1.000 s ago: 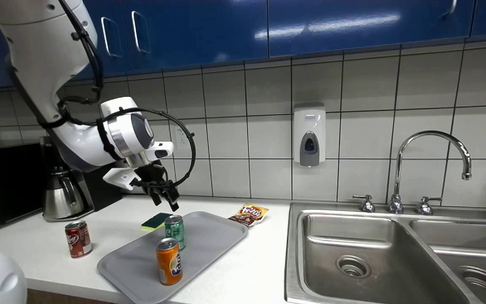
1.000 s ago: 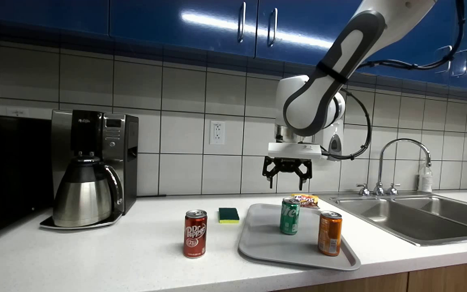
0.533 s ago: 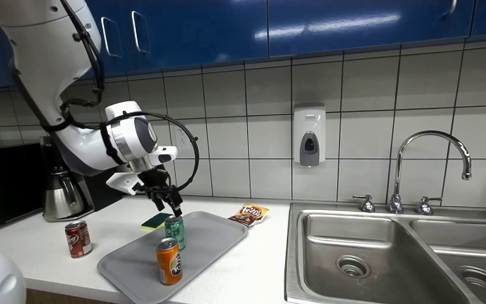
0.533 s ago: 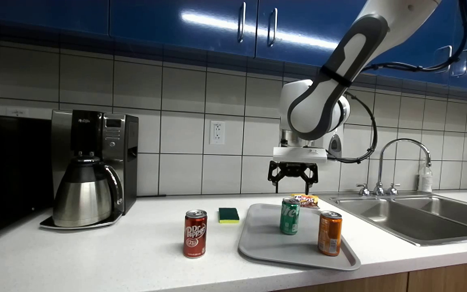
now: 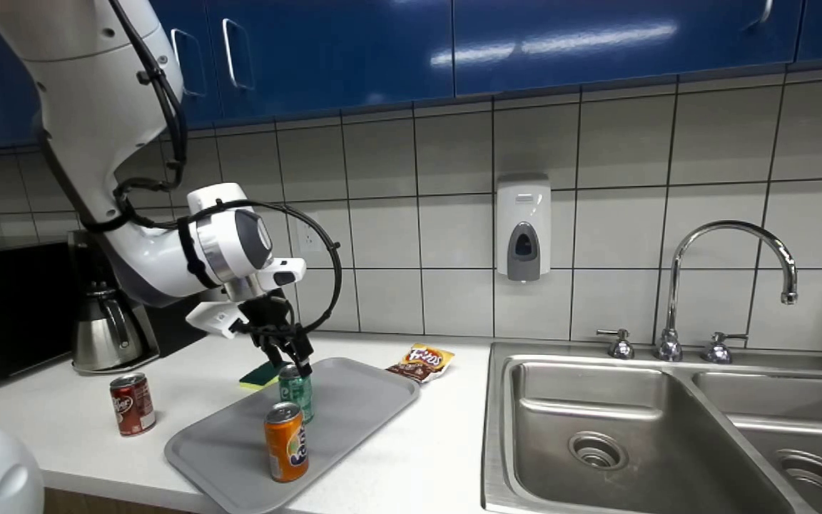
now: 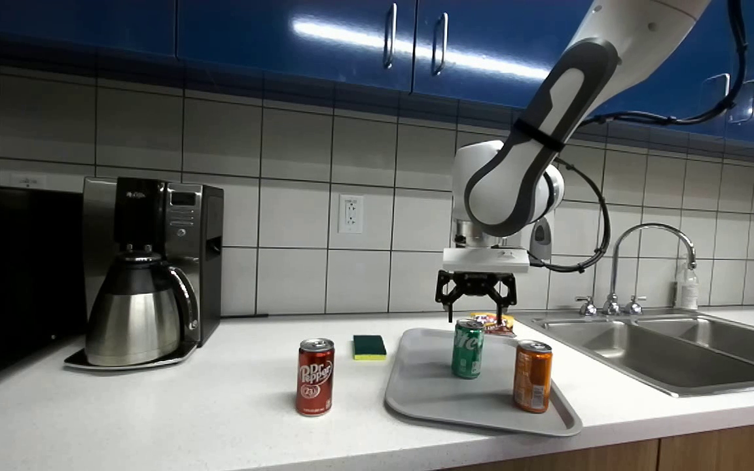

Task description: Pick up the green sprite can and put it on the counter to the left of the gray tray, pick up the brown dr pepper can and put it on the counter to the right of the gray tray, pick up the orange fanta can and put it on the counter to the right of the gray tray

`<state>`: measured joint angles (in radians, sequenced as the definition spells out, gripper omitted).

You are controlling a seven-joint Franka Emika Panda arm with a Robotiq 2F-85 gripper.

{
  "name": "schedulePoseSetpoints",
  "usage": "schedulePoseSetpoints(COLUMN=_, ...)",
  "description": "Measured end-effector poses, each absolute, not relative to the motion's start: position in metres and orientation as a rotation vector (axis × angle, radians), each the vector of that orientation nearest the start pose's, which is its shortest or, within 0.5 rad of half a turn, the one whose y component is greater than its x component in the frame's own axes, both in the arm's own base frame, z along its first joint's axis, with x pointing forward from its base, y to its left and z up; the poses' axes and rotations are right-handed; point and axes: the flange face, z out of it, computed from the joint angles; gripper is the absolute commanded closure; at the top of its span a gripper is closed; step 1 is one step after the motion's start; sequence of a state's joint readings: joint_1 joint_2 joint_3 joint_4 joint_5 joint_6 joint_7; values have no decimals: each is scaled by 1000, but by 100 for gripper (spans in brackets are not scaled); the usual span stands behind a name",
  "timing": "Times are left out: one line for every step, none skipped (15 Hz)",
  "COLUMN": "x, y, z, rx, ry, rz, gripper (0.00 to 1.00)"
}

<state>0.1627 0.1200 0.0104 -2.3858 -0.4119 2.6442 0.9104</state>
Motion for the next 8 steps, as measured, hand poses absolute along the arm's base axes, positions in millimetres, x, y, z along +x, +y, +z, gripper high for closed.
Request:
schedulePoseSetpoints(x=506, y=99, z=279, rx=-3178, ry=624, rz=-369, gripper=0)
schedulePoseSetpoints(x=508, y=99, z=277, rx=-3179, ry=625, rz=-365, gripper=0)
schedulePoseSetpoints(x=511, y=99, z=275, rx=-3180, ry=625, rz=-363, gripper=0)
schedulePoseSetpoints(x=514, y=100, z=273, rx=-3180, ry=624, rz=-362, gripper=0)
schedulePoseSetpoints(x=517, y=100, z=272, rx=-3180, ry=622, rz=-362, gripper=0)
schedulePoseSetpoints(x=521, y=101, z=271, rx=-3181, ry=617, rz=-362, gripper=0)
schedulePoseSetpoints(x=524, y=101, z=269, rx=-3183, ry=611, rz=-362, gripper=0)
schedulePoseSetpoints(x=527, y=101, z=268, rx=-3184, ry=608, rz=-362, gripper=0)
